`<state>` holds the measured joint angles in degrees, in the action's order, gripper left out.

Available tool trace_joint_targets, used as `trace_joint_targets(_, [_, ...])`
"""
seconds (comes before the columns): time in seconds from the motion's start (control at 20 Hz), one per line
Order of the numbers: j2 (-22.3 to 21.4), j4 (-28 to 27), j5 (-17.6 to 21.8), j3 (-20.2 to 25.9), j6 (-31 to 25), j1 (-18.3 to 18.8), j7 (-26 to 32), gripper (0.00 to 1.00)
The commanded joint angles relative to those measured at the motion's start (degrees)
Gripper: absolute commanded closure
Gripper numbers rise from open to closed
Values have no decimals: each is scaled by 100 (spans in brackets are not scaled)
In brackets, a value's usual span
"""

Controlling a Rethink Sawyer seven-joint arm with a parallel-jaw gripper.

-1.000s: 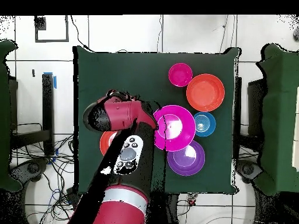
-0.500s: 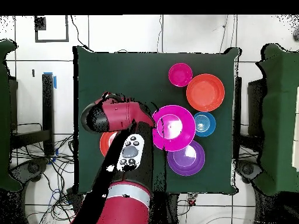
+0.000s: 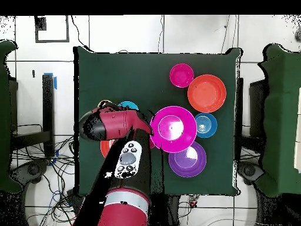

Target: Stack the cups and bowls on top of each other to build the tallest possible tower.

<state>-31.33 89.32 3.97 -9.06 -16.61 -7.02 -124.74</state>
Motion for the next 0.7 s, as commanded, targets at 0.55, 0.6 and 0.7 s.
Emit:
trace_joint_targets(0.55, [-224,678,-14,811,-308,-28,-318,0])
trace_joint_targets(0.6, [-227,687,-16,817,-332,-37,-314,0])
trace_joint_targets(0.7, [-231,731,-5,842,-346,-40,-295,0])
